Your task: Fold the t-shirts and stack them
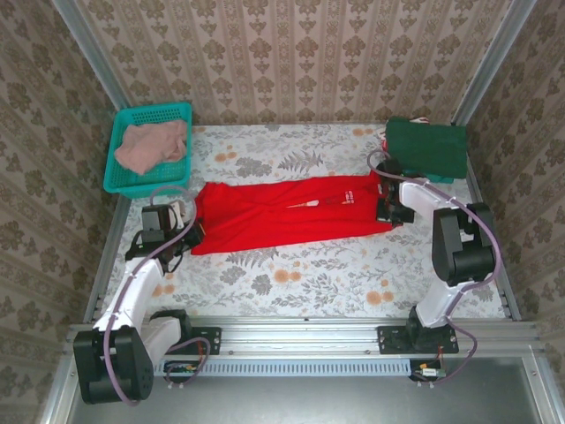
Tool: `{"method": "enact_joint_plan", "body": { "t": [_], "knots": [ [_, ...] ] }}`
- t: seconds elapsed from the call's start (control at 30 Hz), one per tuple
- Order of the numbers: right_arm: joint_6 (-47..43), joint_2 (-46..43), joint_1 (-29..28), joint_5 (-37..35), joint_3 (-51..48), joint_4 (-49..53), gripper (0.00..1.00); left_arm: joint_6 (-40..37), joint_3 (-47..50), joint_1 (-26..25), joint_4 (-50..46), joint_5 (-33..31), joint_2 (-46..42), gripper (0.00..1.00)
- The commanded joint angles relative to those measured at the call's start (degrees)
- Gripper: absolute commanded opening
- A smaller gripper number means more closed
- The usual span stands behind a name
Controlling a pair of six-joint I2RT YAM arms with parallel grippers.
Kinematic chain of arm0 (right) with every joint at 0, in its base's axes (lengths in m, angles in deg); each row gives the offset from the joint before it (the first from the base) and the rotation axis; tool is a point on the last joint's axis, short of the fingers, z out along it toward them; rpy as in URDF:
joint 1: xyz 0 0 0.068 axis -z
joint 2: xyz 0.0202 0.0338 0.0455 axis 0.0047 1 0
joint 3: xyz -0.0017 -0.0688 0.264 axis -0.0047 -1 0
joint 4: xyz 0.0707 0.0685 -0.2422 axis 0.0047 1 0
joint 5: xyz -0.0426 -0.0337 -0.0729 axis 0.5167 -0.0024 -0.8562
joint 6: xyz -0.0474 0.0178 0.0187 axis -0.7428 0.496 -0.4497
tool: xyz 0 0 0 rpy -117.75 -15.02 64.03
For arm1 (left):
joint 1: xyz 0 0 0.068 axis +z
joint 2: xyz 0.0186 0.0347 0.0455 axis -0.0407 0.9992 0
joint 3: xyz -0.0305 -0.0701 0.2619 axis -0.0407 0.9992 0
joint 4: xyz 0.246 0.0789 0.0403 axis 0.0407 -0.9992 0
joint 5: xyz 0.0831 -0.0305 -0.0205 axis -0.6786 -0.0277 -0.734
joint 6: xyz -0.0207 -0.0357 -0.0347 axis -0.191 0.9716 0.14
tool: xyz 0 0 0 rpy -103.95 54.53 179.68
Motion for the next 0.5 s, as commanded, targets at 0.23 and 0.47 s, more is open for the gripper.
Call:
{"method": "enact_joint_plan", "body": {
  "t": [0.23, 0.47],
  "knots": [
    [-1.12, 1.29, -0.45, -0.69, 3.38, 4.42, 0.34, -0.84, -0.33, 0.59, -0.35, -0.04, 0.64, 0.0],
    [-1.53, 0.34, -1.19, 8.27, 17.05, 1.79, 0.64, -0.53, -0.54, 0.52, 0.06, 0.66, 0.75, 0.0]
  ]
}}
